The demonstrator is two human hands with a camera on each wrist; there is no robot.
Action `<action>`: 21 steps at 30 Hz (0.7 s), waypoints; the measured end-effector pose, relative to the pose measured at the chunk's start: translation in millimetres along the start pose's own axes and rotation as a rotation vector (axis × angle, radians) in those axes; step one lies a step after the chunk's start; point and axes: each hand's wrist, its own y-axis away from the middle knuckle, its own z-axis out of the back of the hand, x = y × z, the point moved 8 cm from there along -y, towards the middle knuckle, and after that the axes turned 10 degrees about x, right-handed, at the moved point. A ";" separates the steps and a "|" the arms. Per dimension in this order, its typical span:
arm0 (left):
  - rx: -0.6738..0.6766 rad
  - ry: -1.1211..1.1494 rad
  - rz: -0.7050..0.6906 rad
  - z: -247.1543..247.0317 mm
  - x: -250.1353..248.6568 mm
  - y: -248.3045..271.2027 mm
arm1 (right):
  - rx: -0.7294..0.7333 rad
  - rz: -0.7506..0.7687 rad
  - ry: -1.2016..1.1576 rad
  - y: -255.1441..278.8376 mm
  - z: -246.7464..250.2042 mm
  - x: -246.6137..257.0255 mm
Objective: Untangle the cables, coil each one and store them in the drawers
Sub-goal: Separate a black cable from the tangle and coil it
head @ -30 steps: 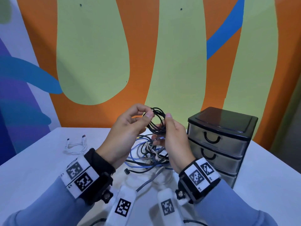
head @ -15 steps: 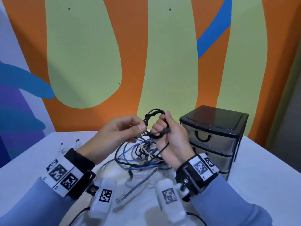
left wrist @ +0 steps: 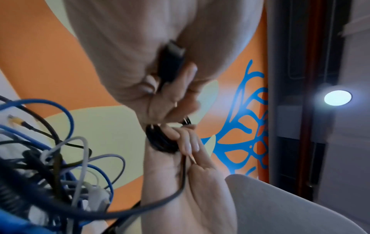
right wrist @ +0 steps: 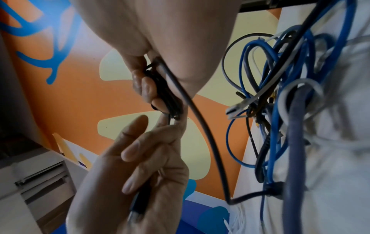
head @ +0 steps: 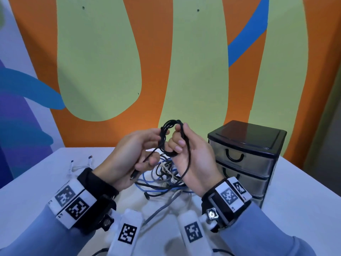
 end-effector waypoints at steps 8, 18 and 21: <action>-0.054 -0.091 -0.215 5.4 -21.6 4.7 | 0.146 -0.153 0.083 9.4 -13.7 -4.4; -0.034 -0.365 -0.234 -1.4 -26.7 5.1 | 0.163 -0.228 0.572 8.6 -12.2 9.9; 0.007 -0.359 -0.237 -0.2 -26.6 3.5 | 0.154 -0.150 0.659 5.9 -13.1 11.3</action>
